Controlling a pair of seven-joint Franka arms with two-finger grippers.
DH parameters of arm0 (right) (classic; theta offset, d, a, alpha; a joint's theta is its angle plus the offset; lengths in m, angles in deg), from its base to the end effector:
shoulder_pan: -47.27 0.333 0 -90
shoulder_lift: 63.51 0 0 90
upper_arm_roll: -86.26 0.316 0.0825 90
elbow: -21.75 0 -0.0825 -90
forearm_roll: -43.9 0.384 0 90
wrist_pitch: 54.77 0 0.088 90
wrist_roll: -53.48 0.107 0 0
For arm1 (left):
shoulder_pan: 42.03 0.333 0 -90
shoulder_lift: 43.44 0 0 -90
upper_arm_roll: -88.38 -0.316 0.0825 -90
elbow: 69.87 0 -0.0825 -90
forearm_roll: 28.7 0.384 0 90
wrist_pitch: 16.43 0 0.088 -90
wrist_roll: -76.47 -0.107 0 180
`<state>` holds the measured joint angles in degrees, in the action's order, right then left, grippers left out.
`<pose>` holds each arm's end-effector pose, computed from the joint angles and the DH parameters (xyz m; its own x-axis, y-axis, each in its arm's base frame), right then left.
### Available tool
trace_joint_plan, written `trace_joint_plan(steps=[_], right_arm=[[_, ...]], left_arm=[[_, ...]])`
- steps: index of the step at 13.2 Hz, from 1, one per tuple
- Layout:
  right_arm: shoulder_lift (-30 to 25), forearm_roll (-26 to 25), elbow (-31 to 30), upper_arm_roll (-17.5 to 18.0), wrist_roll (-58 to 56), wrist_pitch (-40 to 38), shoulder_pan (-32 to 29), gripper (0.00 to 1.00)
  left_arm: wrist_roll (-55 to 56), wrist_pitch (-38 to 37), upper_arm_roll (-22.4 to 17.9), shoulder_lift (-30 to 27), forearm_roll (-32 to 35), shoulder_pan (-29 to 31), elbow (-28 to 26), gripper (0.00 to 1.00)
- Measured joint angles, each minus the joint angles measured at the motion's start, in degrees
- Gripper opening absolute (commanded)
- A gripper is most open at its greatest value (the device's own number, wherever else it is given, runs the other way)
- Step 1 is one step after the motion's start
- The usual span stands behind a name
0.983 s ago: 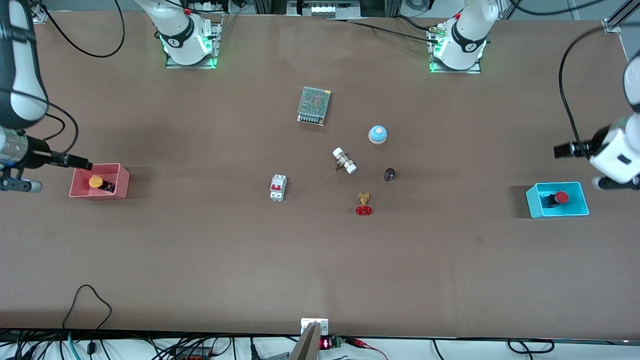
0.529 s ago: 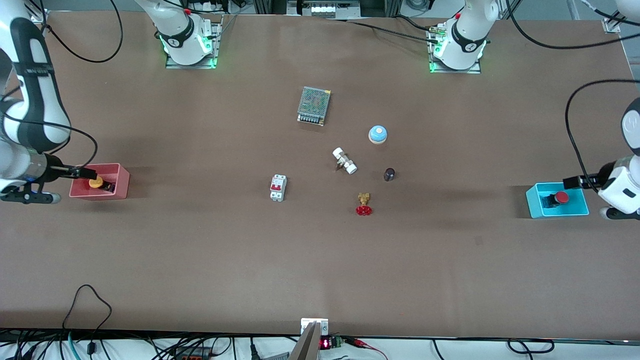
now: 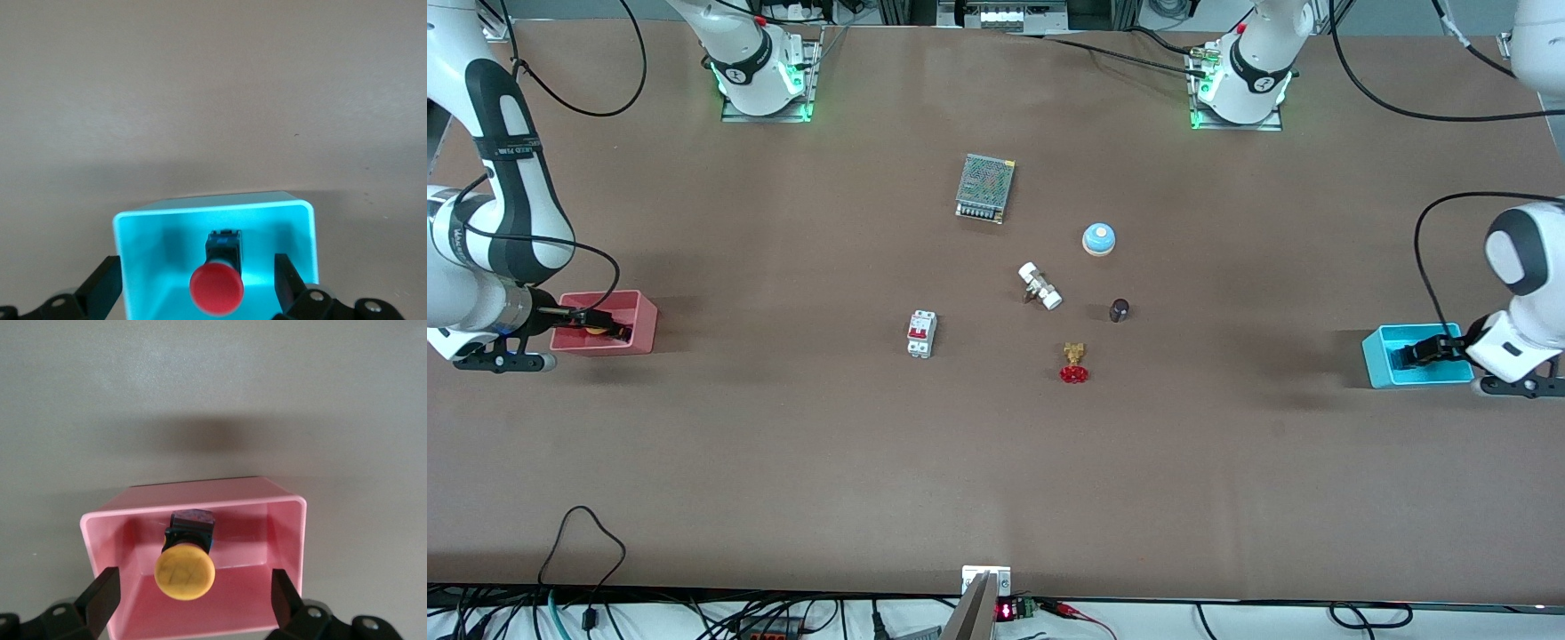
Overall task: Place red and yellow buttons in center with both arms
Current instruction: 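Close the right gripper on the yellow button while the left gripper grips the red button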
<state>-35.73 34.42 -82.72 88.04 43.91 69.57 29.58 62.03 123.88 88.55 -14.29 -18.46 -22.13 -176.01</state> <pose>0.6065 -0.1807 0.2593 0.9873 -0.0168 -0.1577 -0.0038 -0.9966 0.0826 0.6134 0.2203 0.2551 0.9980 -0.0431 0.0457 -0.0363 -0.9896 -0.1395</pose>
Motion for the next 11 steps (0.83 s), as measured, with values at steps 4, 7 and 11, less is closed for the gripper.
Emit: trace_joint_plan(steps=[4, 7, 11], right_arm=[[2.0, 0.0, 0.0, 0.0, -0.6, 1.6, 0.0, 1.00], [2.6, 0.0, 0.0, 0.0, -0.6, 1.6, 0.0, 1.00], [2.7, 0.0, 0.0, 0.0, -1.0, 1.6, 0.0, 0.88]], left_arm=[[-0.4, 3.9, 5.6, 2.1, 0.0, 6.8, -2.8, 0.88], [-0.5, 5.5, 7.6, 3.4, 0.0, 9.5, -2.9, 0.62], [-0.5, 5.7, 8.0, 3.6, -0.1, 9.5, -2.9, 0.29]])
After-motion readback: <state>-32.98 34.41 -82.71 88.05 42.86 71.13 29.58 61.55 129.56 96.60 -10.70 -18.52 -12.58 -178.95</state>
